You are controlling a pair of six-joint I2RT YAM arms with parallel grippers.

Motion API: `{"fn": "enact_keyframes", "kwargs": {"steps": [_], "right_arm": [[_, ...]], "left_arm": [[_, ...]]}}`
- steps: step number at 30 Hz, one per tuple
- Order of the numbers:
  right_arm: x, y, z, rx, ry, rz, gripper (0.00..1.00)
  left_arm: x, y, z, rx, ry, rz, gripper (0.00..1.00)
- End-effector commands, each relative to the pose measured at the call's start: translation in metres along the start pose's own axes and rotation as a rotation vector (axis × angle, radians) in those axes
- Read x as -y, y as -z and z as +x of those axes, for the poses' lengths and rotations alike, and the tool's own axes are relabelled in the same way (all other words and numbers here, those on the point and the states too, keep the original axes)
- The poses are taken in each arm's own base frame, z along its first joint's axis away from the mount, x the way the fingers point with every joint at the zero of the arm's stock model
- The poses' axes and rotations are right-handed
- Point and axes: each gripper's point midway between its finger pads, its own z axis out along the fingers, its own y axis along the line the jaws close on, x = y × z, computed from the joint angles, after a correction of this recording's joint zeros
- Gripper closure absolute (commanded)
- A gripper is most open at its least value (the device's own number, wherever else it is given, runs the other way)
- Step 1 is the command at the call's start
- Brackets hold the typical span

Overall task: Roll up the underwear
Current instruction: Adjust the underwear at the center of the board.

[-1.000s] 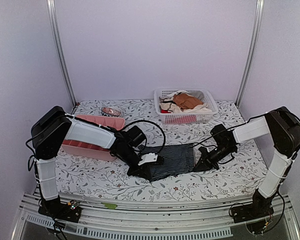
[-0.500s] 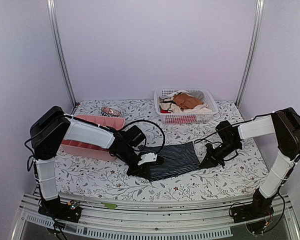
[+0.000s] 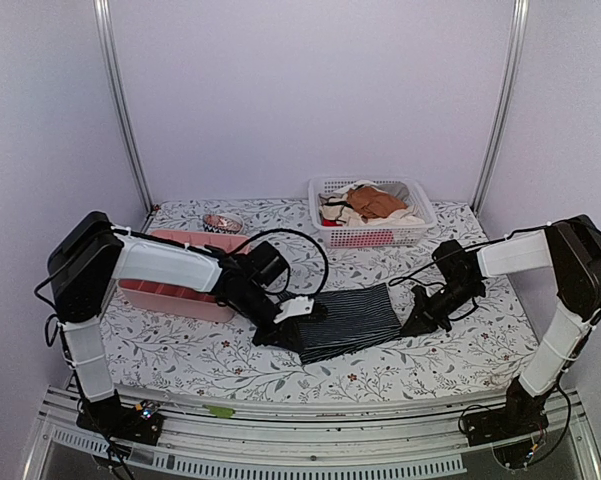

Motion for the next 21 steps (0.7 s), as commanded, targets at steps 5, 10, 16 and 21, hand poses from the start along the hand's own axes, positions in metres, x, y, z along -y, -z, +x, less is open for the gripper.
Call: {"fn": "enact_keyframes", "kwargs": {"steps": [5, 10, 16, 21], "right_arm": [[-0.003, 0.005, -0.002, 0.015, 0.025, 0.001, 1.0], [-0.009, 0.013, -0.003, 0.025, 0.039, 0.01, 0.89], [-0.045, 0.047, -0.016, 0.119, 0.139, -0.014, 0.58], [-0.079, 0.048, -0.037, 0.141, 0.224, -0.095, 0.58]], "left_arm": [[0.005, -0.025, 0.026, -0.05, 0.05, 0.107, 1.0], [0.0, -0.015, 0.031, -0.062, 0.065, 0.068, 0.77], [-0.008, 0.045, 0.001, 0.067, 0.096, 0.007, 0.51], [-0.053, 0.06, -0.004, 0.072, 0.163, -0.115, 0.45]]}}
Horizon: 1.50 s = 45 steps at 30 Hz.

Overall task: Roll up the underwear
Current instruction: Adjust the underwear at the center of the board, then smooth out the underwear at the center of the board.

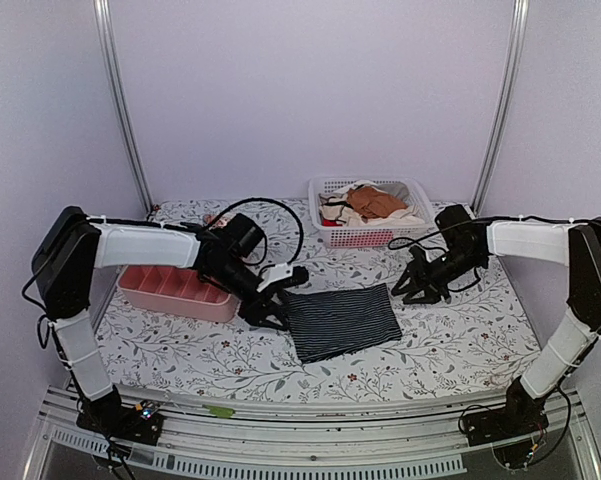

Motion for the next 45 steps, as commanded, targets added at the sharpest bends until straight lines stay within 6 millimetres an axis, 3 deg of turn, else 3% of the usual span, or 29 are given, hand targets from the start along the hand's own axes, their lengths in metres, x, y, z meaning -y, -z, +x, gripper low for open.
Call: {"fn": "enact_keyframes", "kwargs": {"steps": [1, 6, 7, 11, 14, 18, 22, 24, 26, 29, 32, 38, 45], "right_arm": [[-0.027, -0.005, -0.02, 0.013, 0.084, -0.059, 0.6], [-0.049, -0.039, -0.041, -0.017, 0.154, -0.078, 0.68], [-0.05, -0.046, -0.047, -0.02, 0.155, -0.079, 0.69], [-0.044, -0.068, -0.064, -0.026, 0.137, -0.076, 0.72], [-0.026, -0.08, -0.065, -0.042, 0.102, -0.04, 0.74], [0.006, -0.085, -0.058, -0.059, 0.038, 0.011, 0.76], [0.029, -0.08, -0.051, -0.06, -0.006, 0.049, 0.77], [0.034, -0.08, -0.045, -0.069, -0.014, 0.052, 0.77], [0.029, -0.077, -0.046, -0.059, 0.01, 0.03, 0.77], [0.009, -0.067, -0.052, -0.035, 0.048, -0.016, 0.78], [-0.012, -0.052, -0.056, 0.002, 0.105, -0.052, 0.78], [-0.033, -0.037, -0.044, 0.001, 0.151, -0.069, 0.78], [-0.046, -0.042, -0.012, -0.06, 0.165, -0.074, 0.86]], "left_arm": [[-0.037, 0.007, -0.013, 0.014, 0.054, -0.104, 0.45], [-0.092, 0.009, -0.026, 0.033, 0.131, -0.299, 0.48], [-0.104, 0.001, -0.017, 0.018, 0.154, -0.319, 0.49], [-0.123, -0.011, -0.008, -0.019, 0.164, -0.357, 0.52], [-0.118, -0.03, 0.012, -0.082, 0.163, -0.319, 0.55], [-0.086, -0.05, 0.048, -0.193, 0.122, -0.253, 0.61], [-0.055, -0.051, 0.071, -0.273, 0.035, -0.223, 0.64], [-0.05, -0.042, 0.068, -0.258, 0.009, -0.24, 0.59], [-0.054, -0.02, 0.045, -0.165, 0.052, -0.239, 0.55], [-0.077, 0.019, 0.024, -0.02, 0.214, -0.243, 0.57], [-0.095, 0.044, 0.023, 0.054, 0.304, -0.3, 0.58], [-0.097, 0.033, 0.041, -0.004, 0.359, -0.296, 0.62], [-0.071, 0.012, 0.049, -0.053, 0.349, -0.256, 0.68]]}}
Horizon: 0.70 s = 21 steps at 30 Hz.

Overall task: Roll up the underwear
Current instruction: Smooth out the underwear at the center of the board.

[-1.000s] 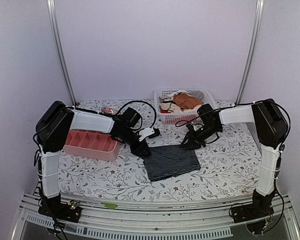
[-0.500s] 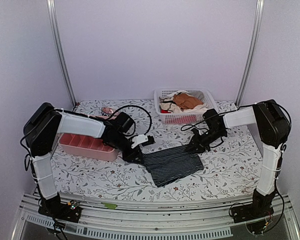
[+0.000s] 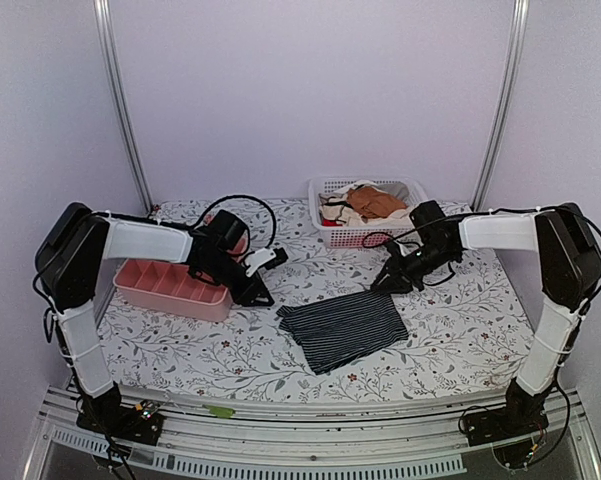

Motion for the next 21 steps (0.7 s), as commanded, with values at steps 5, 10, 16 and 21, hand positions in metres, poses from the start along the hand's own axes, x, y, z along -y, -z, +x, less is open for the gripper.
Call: {"fn": "enact_keyframes", "kwargs": {"steps": [5, 10, 16, 21], "right_arm": [[0.002, -0.017, 0.051, -0.109, -0.032, 0.018, 0.91], [0.014, -0.02, 0.068, -0.14, -0.069, 0.04, 0.95], [0.023, -0.02, 0.077, -0.156, -0.072, 0.062, 0.96], [0.026, -0.021, 0.077, -0.158, -0.074, 0.074, 0.97]], "left_arm": [[0.042, -0.021, 0.029, -0.078, 0.024, 0.083, 0.71], [0.054, -0.027, 0.026, -0.083, 0.01, 0.098, 0.7], [0.034, -0.012, 0.02, -0.071, -0.025, -0.051, 0.68], [-0.025, 0.013, 0.042, -0.117, 0.073, -0.237, 0.7]]}}
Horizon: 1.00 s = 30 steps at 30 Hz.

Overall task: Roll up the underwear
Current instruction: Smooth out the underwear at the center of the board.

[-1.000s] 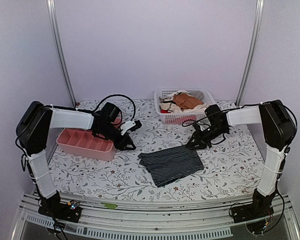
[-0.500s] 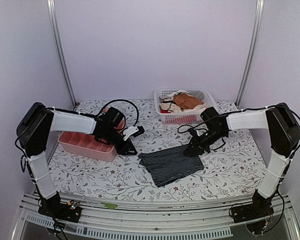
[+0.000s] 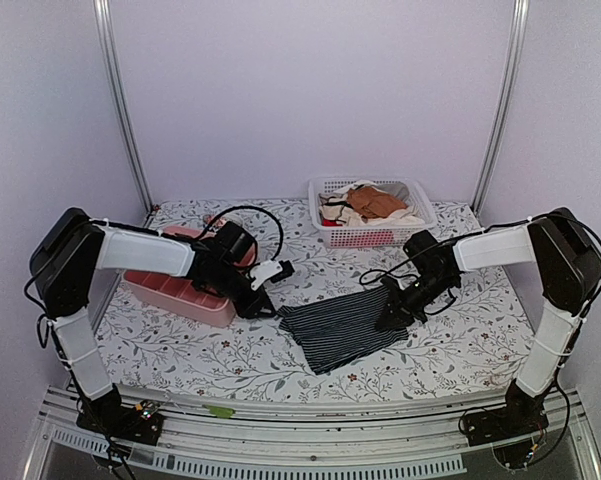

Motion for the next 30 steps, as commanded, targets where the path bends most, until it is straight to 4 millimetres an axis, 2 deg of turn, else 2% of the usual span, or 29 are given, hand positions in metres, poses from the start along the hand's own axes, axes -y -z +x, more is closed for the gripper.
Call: {"fn": "enact_keyframes", "kwargs": {"steps": [1, 3, 5, 7, 11, 14, 17, 22, 27, 30], "right_arm": [[-0.001, 0.006, 0.002, 0.014, 0.015, 0.012, 0.97], [0.001, 0.006, 0.004, 0.012, 0.014, 0.02, 0.98], [-0.002, 0.009, 0.004, 0.019, 0.02, 0.014, 0.98], [-0.007, 0.013, 0.003, 0.025, 0.024, 0.008, 0.98], [-0.016, 0.021, 0.001, 0.038, 0.032, 0.001, 0.98], [-0.019, 0.025, 0.0, 0.041, 0.032, 0.003, 0.98], [-0.014, 0.024, 0.004, 0.033, 0.017, 0.024, 0.98], [0.006, 0.013, 0.01, 0.005, -0.01, 0.07, 1.0], [0.024, 0.004, 0.013, -0.011, -0.036, 0.112, 1.0], [0.033, 0.0, 0.015, -0.021, -0.05, 0.139, 1.0]], "left_arm": [[-0.057, 0.022, 0.035, -0.079, 0.119, -0.181, 0.7], [-0.063, 0.035, 0.028, -0.036, 0.119, -0.183, 0.69], [-0.047, 0.045, 0.013, 0.038, 0.068, -0.115, 0.66], [-0.02, 0.053, 0.0, 0.106, 0.013, -0.03, 0.65], [0.02, 0.046, -0.004, 0.117, -0.024, 0.067, 0.65], [0.036, 0.03, 0.003, 0.092, 0.039, 0.14, 0.66], [0.04, 0.021, 0.007, 0.087, 0.061, 0.165, 0.67], [0.037, 0.003, 0.011, 0.063, 0.08, 0.184, 0.66], [0.038, -0.008, 0.009, 0.069, 0.091, 0.215, 0.65], [0.032, -0.015, 0.007, 0.065, 0.081, 0.201, 0.66]]}}
